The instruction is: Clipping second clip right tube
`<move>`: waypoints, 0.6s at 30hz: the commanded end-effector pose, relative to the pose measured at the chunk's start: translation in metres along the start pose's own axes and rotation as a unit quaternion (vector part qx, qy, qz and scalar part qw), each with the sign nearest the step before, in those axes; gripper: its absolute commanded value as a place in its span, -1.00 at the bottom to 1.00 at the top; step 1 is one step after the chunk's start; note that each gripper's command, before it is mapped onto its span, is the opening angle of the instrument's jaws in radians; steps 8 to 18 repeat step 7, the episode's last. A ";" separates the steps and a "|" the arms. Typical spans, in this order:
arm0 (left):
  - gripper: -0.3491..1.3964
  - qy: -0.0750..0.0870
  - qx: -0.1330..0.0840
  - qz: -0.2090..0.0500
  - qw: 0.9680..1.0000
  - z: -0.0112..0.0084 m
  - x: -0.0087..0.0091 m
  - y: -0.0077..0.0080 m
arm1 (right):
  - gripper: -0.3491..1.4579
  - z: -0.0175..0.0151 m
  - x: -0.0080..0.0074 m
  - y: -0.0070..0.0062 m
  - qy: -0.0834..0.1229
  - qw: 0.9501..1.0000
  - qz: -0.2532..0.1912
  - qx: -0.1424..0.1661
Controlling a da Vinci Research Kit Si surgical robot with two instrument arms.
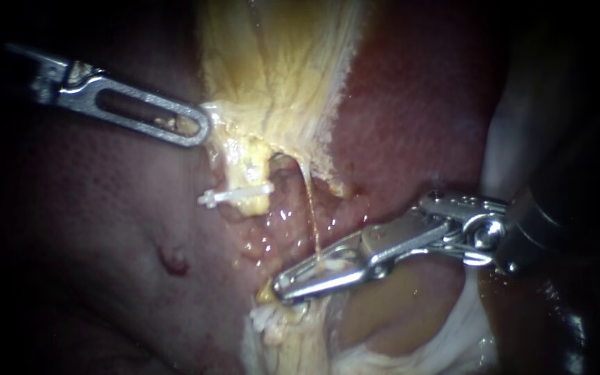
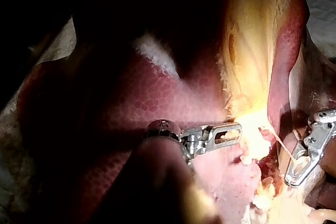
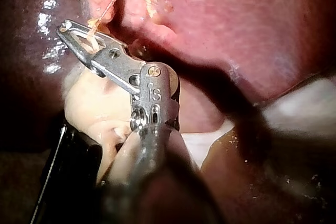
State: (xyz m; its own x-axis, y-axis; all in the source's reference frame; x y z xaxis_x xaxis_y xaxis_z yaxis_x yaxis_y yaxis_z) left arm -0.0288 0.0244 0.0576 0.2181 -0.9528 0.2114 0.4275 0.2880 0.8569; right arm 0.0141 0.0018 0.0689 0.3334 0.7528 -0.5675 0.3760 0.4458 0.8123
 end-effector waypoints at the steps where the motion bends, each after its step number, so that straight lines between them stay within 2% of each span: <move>1: -1.00 0.000 0.000 0.000 1.000 0.0000 0.0000 0.0000 | -1.00 0.0000 0.0000 0.0000 0.000 1.000 0.000 0.000; 18: -1.00 0.000 0.000 0.000 1.000 0.0000 0.0000 0.0001 | -1.00 -0.0002 -0.0001 0.0004 0.000 1.000 0.000 0.000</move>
